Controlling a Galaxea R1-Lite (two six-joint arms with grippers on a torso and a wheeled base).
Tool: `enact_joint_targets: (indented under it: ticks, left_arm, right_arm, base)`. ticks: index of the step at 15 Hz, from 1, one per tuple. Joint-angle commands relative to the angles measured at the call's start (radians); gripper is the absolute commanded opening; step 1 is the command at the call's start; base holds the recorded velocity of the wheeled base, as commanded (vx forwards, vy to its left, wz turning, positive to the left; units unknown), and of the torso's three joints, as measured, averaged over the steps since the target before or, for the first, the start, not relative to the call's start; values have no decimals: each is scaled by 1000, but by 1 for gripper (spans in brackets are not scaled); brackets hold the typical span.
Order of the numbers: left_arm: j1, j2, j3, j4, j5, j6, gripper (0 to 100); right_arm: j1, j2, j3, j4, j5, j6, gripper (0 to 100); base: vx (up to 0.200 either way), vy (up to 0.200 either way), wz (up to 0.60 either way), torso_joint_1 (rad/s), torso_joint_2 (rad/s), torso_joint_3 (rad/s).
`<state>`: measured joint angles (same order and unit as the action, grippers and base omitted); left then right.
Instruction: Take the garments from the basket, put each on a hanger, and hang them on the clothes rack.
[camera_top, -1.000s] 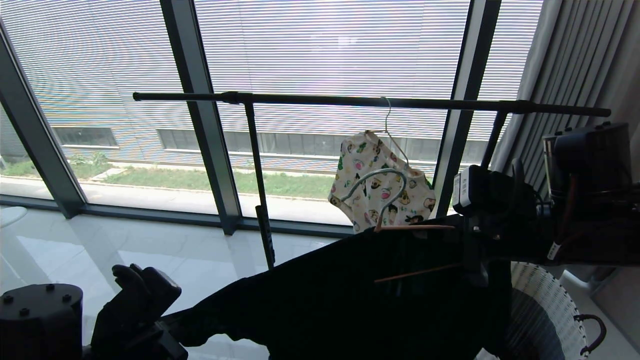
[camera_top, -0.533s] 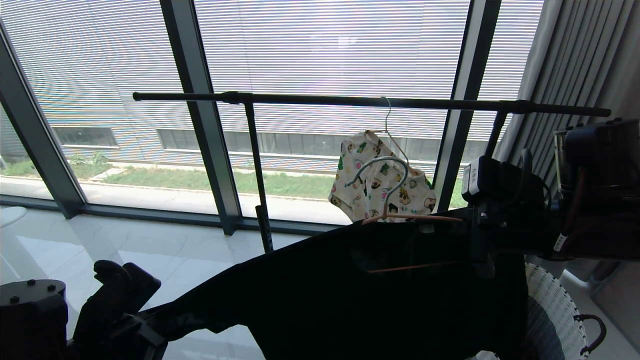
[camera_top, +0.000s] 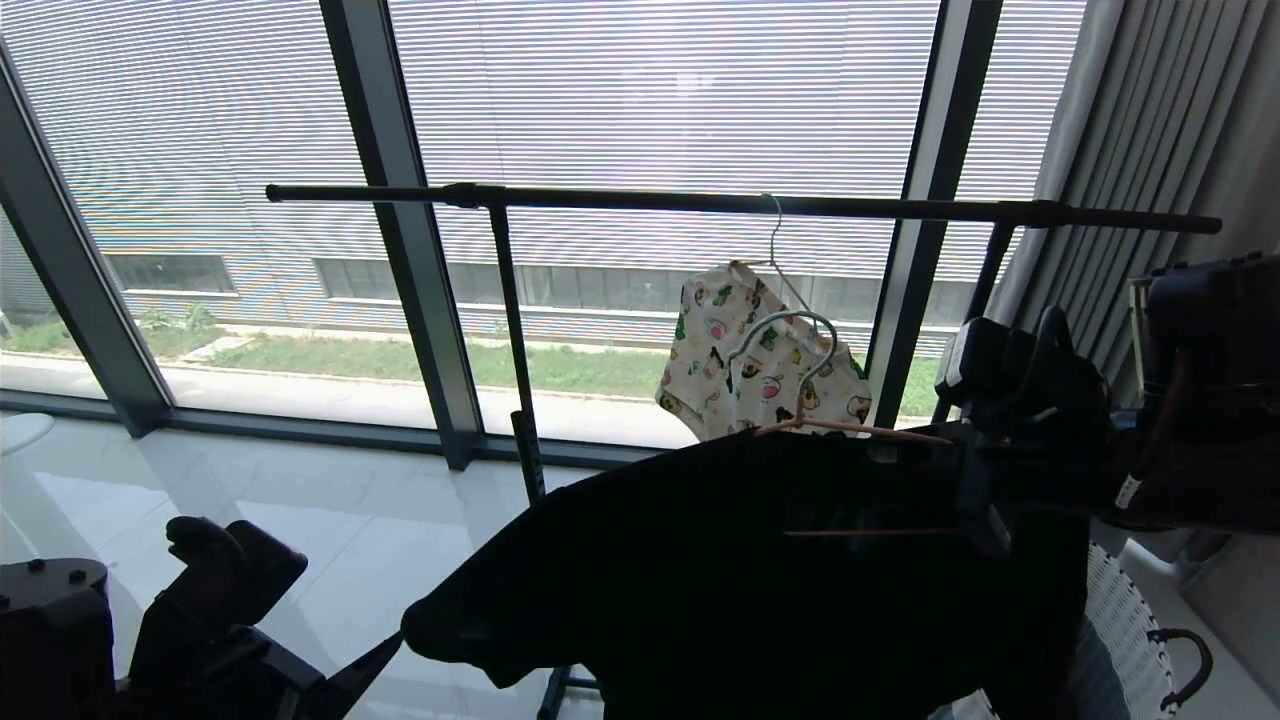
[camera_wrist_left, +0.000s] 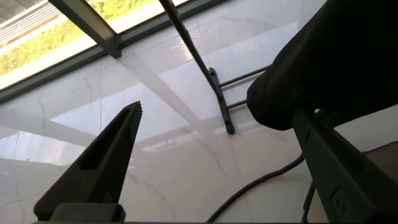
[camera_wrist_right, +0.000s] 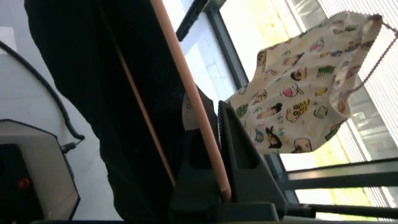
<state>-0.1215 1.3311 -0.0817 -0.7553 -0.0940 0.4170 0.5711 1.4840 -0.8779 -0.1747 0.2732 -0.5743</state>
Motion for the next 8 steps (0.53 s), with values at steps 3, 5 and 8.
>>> enact_joint_targets:
  ticks: [3, 5, 8]
  left_arm:
    - [8, -24, -69, -1, 83, -3, 100]
    - [10, -24, -75, -1, 125, -3, 100]
    - [11, -23, -81, -1, 166, -3, 100]
  right_arm:
    - [-85, -110, 145, 44, -201, 129, 0]
    - [-120, -146, 168, 113, -292, 197, 0]
    - [-183, -215, 188, 245, -382, 317, 0]
  base:
    - [0, 0, 0, 0, 0, 0]
    - [0, 0, 0, 0, 0, 0]
    - [0, 0, 0, 0, 0, 0]
